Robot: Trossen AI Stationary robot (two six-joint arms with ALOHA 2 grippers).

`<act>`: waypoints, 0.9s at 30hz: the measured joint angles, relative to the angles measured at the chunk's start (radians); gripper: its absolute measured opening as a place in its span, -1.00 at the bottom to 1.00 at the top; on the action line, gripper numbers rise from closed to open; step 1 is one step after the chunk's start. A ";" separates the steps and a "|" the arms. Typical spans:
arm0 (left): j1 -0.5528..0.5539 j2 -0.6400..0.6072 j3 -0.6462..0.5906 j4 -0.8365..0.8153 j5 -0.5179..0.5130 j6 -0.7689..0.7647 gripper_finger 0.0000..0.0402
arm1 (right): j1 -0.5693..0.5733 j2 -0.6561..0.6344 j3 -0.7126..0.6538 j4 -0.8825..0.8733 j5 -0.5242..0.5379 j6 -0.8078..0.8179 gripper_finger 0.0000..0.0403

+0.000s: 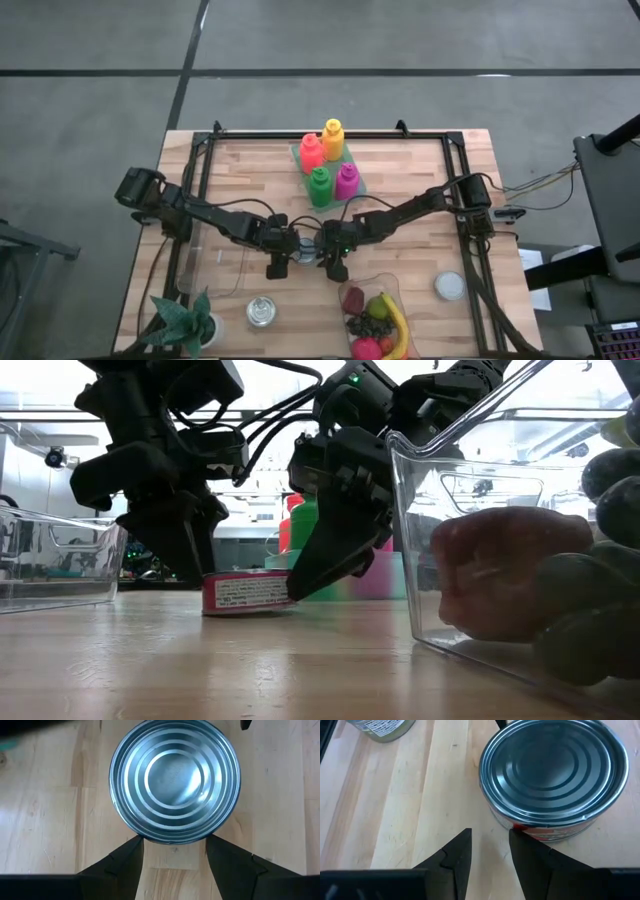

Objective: Pick & Place Food Item
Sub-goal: Put the red tuna can into the top transparent bin

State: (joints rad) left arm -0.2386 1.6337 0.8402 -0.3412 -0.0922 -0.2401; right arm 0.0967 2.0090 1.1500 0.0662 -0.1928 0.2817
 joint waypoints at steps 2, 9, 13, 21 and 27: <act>0.000 0.000 0.000 -0.003 0.002 0.000 0.06 | 0.000 -0.003 0.000 0.000 0.000 0.000 -0.33; 0.000 0.000 0.002 -0.010 0.003 0.002 0.06 | 0.003 -0.033 0.000 -0.012 -0.003 0.000 -0.33; 0.000 0.000 0.004 -0.005 -0.002 0.014 0.06 | 0.003 -0.055 0.000 -0.026 -0.007 0.000 -0.33; 0.000 -0.001 0.005 -0.004 -0.004 0.012 0.06 | 0.003 -0.061 0.002 -0.027 -0.024 0.000 -0.33; -0.001 -0.001 0.005 -0.003 -0.005 0.012 0.06 | 0.010 -0.061 0.018 -0.031 -0.033 -0.002 -0.33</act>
State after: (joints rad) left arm -0.2398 1.6325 0.8448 -0.3447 -0.0973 -0.2279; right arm 0.1066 1.9480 1.1679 0.0353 -0.2253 0.2801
